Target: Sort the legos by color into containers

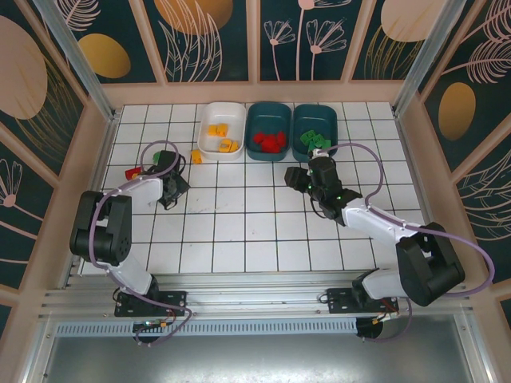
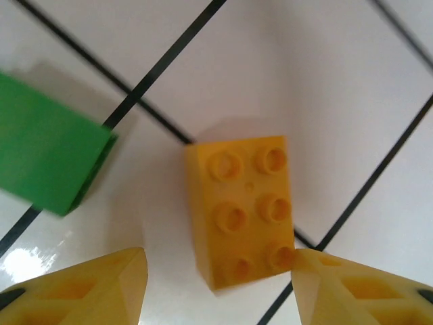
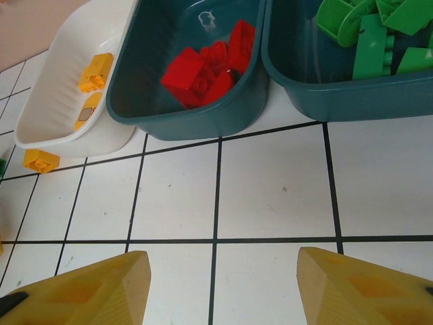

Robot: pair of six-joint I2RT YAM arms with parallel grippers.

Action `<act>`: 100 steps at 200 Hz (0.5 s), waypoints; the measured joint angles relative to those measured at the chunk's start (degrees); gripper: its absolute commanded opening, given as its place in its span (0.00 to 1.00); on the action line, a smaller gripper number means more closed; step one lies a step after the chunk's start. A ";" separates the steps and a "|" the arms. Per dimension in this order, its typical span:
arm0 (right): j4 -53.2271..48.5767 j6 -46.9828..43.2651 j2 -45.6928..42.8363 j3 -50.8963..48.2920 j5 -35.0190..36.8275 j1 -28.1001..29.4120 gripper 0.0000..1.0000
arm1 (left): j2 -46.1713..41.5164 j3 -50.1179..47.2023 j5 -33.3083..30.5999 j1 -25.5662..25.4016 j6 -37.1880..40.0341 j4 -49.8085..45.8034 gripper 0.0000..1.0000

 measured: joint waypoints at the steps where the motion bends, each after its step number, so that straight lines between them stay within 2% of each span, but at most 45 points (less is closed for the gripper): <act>1: 0.00 0.00 0.00 0.00 0.00 0.00 0.60 | 0.11 0.17 -0.04 0.00 0.02 0.13 0.59; 54: 0.00 -0.02 0.00 0.00 0.24 0.00 0.60 | 5.35 3.67 -0.74 0.79 1.81 1.40 0.55; 87: 0.00 -0.20 0.00 0.00 0.28 0.00 0.59 | 6.64 4.55 -0.46 1.77 3.37 2.16 0.31; 100: 0.00 -0.24 0.00 0.00 0.28 0.00 0.60 | 6.58 4.57 -0.07 1.86 3.93 3.28 0.27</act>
